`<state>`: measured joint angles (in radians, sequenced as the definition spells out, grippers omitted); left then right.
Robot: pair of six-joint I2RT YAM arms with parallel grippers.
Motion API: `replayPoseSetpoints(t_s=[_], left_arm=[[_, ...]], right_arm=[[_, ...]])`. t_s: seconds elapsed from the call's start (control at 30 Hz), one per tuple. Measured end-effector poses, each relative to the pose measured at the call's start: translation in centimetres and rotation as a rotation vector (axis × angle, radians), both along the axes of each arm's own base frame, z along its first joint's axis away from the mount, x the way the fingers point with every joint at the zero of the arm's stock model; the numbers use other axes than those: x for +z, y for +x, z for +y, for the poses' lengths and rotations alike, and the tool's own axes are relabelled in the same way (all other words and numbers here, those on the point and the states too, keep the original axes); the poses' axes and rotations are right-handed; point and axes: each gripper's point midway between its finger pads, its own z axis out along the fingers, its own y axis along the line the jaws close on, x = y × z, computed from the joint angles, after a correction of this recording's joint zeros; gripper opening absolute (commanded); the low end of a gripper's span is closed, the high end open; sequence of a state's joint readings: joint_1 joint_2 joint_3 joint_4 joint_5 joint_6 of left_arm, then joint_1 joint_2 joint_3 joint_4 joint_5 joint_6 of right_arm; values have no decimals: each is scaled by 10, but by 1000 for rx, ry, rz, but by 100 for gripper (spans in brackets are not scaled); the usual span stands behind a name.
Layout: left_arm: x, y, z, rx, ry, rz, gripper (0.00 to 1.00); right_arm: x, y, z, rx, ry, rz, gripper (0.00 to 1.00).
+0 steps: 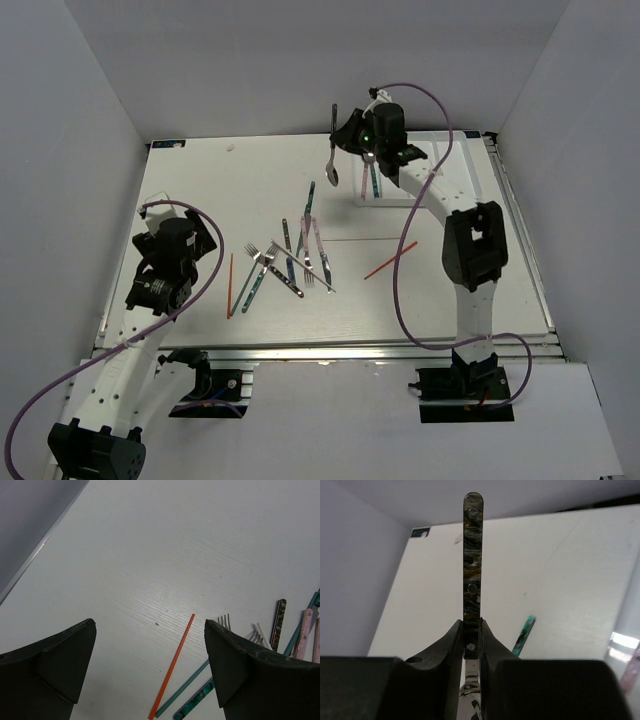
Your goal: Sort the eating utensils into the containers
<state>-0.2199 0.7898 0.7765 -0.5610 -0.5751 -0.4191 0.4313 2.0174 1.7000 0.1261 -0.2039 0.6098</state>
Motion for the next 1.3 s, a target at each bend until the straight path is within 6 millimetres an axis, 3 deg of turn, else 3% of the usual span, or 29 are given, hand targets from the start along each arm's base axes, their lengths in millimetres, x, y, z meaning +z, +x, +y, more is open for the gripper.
replayPoseSetpoints(t_s=[0.1, 0.2, 0.47, 0.63, 0.83, 0.97, 1.07, 1.13, 1.23, 1.27, 1.3], left_arm=[[0, 0, 0, 0, 0, 0, 98], [0, 0, 0, 0, 0, 0, 98], [-1, 0, 0, 0, 1, 4, 98], [-7, 3, -1, 0, 6, 28, 98], [-11, 4, -1, 0, 10, 44, 98], [-13, 4, -1, 0, 12, 51, 98], [-14, 5, -1, 0, 13, 55, 98], [-14, 5, -1, 0, 12, 55, 98], [-13, 5, -1, 0, 12, 54, 98], [-13, 5, -1, 0, 12, 54, 98], [-14, 5, -1, 0, 12, 55, 98]], right_arm=[[-3, 41, -10, -92, -85, -40, 0], [-22, 70, -27, -178, -186, -47, 0], [-96, 111, -73, -280, -404, 1, 0], [-127, 120, -91, -298, -465, 35, 0], [-133, 121, -101, -298, -508, 28, 0], [-145, 117, -103, -286, -531, 43, 17], [-156, 112, -104, -277, -547, 62, 37], [-160, 110, -104, -274, -552, 70, 60], [-157, 110, -104, -275, -556, 66, 74], [-153, 108, -105, -280, -558, 67, 86], [-150, 106, -106, -281, -561, 66, 89]])
